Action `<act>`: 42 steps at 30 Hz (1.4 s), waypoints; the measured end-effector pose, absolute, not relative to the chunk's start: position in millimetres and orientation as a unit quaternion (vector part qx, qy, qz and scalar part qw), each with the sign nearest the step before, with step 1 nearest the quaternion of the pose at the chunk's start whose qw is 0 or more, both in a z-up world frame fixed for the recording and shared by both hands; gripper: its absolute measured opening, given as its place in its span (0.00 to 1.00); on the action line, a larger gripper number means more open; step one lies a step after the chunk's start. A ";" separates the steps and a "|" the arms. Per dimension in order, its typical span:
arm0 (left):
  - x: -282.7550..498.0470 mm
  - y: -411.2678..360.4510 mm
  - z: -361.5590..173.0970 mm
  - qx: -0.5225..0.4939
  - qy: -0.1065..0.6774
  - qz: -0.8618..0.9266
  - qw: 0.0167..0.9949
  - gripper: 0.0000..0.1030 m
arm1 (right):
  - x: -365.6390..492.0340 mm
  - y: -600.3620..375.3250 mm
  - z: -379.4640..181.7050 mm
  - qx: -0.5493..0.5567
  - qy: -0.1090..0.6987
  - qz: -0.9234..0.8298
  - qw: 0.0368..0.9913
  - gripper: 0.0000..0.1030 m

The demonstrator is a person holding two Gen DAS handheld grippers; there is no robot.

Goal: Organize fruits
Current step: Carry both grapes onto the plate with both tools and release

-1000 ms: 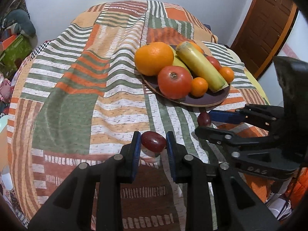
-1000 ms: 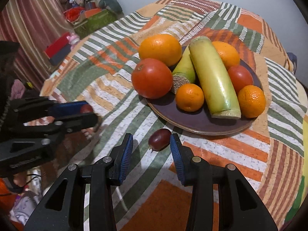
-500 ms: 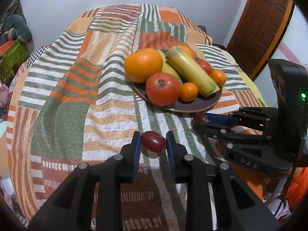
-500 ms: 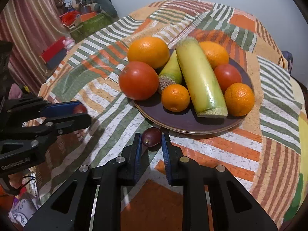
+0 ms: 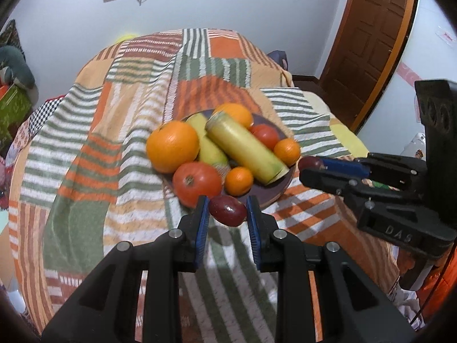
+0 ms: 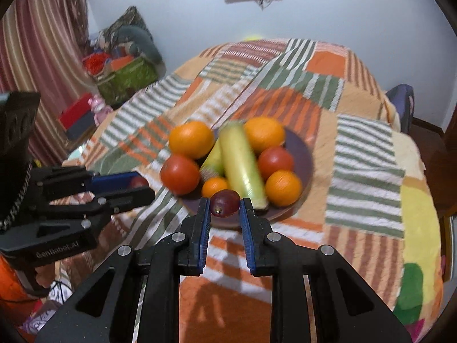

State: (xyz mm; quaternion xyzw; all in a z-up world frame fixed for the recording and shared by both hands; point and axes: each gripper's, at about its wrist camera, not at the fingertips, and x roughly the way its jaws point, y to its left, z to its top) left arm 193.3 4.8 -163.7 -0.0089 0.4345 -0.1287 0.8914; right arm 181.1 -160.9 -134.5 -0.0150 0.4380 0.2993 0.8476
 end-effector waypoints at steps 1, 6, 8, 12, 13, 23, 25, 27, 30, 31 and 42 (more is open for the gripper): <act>196.9 2.0 -162.2 -0.006 0.433 -0.131 0.892 0.25 | 183.6 -162.7 -132.8 -0.012 0.435 0.297 0.850 0.19; 211.2 -3.6 -158.3 -0.001 0.425 -0.135 0.895 0.25 | 196.6 -169.3 -129.8 -0.004 0.424 0.290 0.858 0.19; 216.4 -4.5 -157.5 0.000 0.424 -0.136 0.896 0.25 | 200.5 -170.8 -130.9 -0.003 0.422 0.288 0.860 0.19; 229.1 -6.4 -158.7 0.001 0.423 -0.137 0.896 0.25 | 210.2 -171.5 -134.4 -0.001 0.423 0.287 0.860 0.19; 232.2 -7.6 -159.3 0.002 0.423 -0.138 0.895 0.25 | 212.5 -172.0 -135.1 -0.001 0.423 0.287 0.860 0.19; 256.3 -21.6 -179.0 0.015 0.439 -0.145 0.887 0.25 | 228.1 -164.9 -149.2 -0.001 0.431 0.300 0.851 0.19; 258.7 -22.7 -182.2 0.018 0.441 -0.143 0.886 0.25 | 230.1 -162.9 -153.7 -0.002 0.437 0.303 0.847 0.19; 260.7 -23.1 -184.9 0.018 0.444 -0.143 0.885 0.25 | 231.3 -161.4 -158.7 -0.003 0.442 0.305 0.844 0.19; 263.6 -22.6 -188.8 0.018 0.446 -0.140 0.884 0.25 | 231.5 -162.9 -160.9 -0.001 0.440 0.306 0.844 0.19; 264.8 -22.1 -190.7 0.018 0.448 -0.138 0.883 0.25 | 231.6 -163.7 -160.7 0.002 0.440 0.307 0.844 0.19; 264.6 -24.6 -196.9 0.020 0.453 -0.137 0.881 0.32 | 233.8 -163.5 -160.2 0.001 0.444 0.305 0.842 0.20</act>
